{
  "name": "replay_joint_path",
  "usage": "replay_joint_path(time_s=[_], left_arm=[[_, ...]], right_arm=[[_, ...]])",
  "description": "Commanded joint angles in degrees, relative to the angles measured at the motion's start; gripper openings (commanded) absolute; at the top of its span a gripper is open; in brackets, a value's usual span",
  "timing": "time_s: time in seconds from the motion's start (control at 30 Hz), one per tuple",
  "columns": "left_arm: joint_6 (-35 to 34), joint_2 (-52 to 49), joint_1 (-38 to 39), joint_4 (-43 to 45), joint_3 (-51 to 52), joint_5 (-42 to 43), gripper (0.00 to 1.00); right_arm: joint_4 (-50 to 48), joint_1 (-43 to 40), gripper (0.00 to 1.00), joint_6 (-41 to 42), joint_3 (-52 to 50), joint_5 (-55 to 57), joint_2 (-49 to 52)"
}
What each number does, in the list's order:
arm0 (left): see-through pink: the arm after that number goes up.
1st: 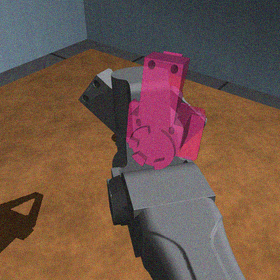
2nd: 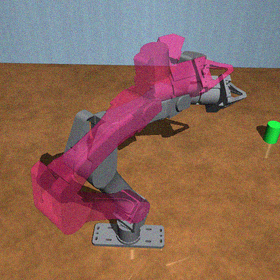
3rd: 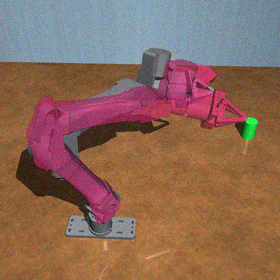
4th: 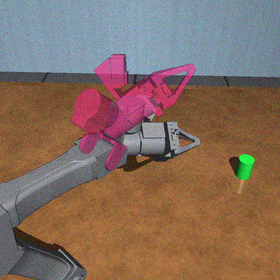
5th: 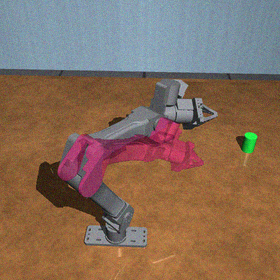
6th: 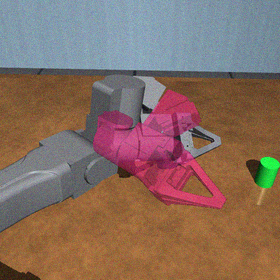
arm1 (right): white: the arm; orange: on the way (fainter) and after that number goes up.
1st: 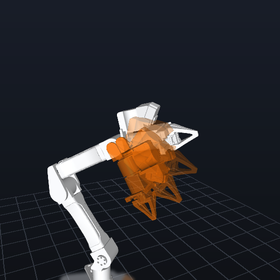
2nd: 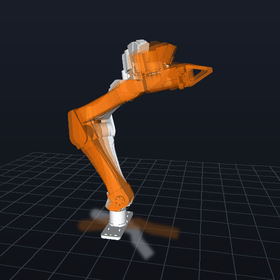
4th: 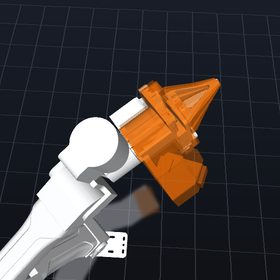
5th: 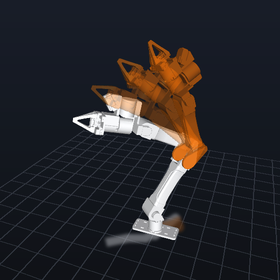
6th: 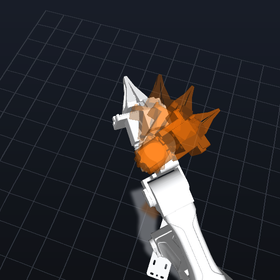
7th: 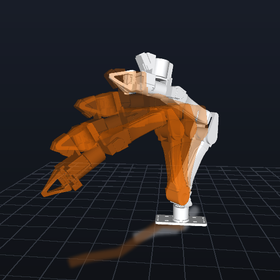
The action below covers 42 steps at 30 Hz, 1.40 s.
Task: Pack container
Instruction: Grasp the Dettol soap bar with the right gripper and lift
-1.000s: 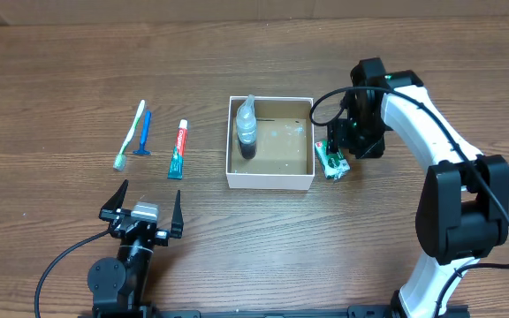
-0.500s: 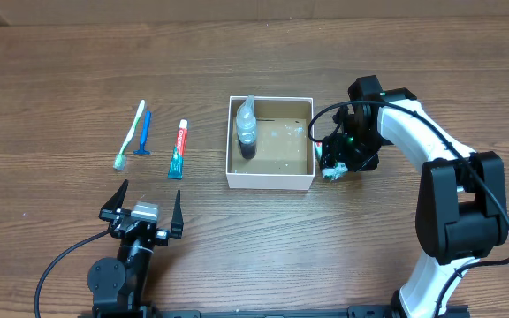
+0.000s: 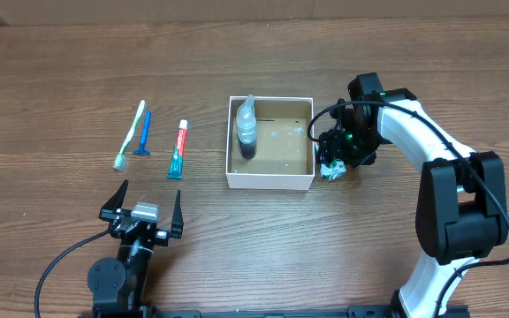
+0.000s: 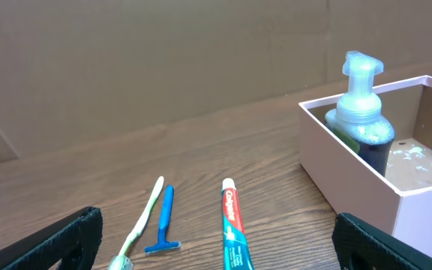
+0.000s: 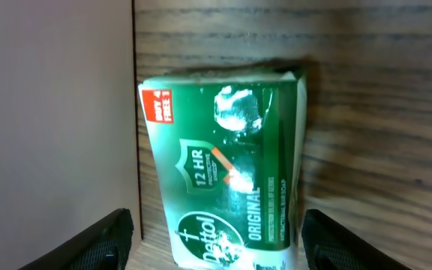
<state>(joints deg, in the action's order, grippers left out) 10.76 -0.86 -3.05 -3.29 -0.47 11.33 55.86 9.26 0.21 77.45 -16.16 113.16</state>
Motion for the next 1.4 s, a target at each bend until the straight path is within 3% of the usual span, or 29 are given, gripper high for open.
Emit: replay_joint_path(time_s=[0.0, 0.97, 1.37], left_arm=[[0.83, 0.59, -0.35, -0.02, 0.2, -0.33, 1.0], [0.83, 0.59, -0.35, -0.02, 0.2, -0.33, 1.0], [0.83, 0.59, -0.35, -0.02, 0.2, -0.33, 1.0]], right_arm=[[-1.2, 0.11, 0.75, -0.02, -0.24, -0.39, -1.07], [-2.89, 0.11, 0.74, -0.09, -0.26, -0.37, 3.41], [-2.97, 0.04, 0.74, 2.05, -0.24, 6.82, 5.49]])
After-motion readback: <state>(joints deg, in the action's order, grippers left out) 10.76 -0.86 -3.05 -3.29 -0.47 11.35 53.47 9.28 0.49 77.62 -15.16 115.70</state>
